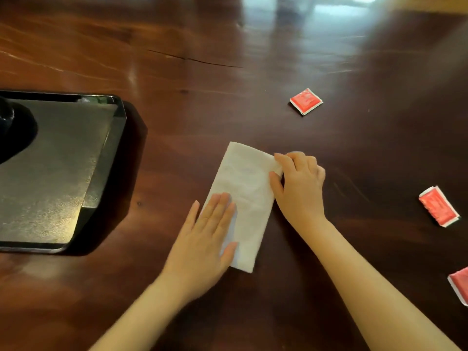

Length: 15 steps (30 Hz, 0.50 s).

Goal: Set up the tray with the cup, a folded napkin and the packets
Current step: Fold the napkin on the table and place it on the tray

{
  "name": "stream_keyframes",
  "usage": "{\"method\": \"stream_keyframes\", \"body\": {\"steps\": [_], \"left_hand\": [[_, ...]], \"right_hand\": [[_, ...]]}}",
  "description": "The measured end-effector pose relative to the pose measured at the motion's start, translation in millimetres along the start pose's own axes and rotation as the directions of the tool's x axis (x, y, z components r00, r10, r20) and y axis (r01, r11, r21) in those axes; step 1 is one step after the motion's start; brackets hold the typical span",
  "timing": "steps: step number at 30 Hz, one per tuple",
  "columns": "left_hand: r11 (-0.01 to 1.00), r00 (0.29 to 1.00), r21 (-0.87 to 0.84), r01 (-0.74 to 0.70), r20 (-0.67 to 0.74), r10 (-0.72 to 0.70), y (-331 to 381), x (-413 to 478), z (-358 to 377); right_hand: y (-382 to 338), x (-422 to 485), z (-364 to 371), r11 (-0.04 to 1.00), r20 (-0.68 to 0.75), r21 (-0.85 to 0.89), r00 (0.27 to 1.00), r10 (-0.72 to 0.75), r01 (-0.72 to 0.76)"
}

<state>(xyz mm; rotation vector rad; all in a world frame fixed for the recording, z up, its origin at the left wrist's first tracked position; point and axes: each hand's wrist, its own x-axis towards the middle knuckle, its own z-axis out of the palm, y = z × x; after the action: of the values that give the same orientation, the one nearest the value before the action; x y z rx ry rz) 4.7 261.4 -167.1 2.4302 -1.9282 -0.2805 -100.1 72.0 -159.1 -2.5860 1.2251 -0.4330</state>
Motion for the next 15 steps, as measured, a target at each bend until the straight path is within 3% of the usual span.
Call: {"method": "stream_keyframes", "body": {"steps": [3,5,7,9,11,13,15], "left_hand": [[0.988,0.992,0.1,-0.122,-0.02,0.124,-37,-7,-16],[0.999,0.99,0.009,0.036,-0.138,-0.035,-39,-10,-30],[0.935,0.9,-0.181,0.306,-0.265,-0.346,-17,-11,-40],[0.839,0.801,-0.265,0.476,-0.263,-0.538,14,-9,-33],[0.784,0.761,-0.237,0.573,-0.2,-0.617,33,-10,-14],[0.743,0.73,-0.217,0.633,-0.152,-0.666,33,-13,3],[0.736,0.717,-0.201,0.647,-0.169,-0.676,29,-15,12]], "right_hand": [[-7,-40,-15,0.992,0.026,-0.019,0.992,0.123,-0.122],[-9,-54,-27,0.967,0.083,0.101,0.971,0.224,-0.232],[-18,-49,-37,0.924,0.052,0.298,0.971,0.233,-0.238],[-43,-40,-34,0.952,0.039,0.305,0.999,-0.036,0.023],[-69,-35,-14,0.915,0.202,0.224,0.903,-0.38,0.335],[-79,-36,11,0.839,0.368,0.07,0.768,-0.524,0.54],[-75,-38,27,0.793,0.423,-0.036,0.728,-0.539,0.608]]}}
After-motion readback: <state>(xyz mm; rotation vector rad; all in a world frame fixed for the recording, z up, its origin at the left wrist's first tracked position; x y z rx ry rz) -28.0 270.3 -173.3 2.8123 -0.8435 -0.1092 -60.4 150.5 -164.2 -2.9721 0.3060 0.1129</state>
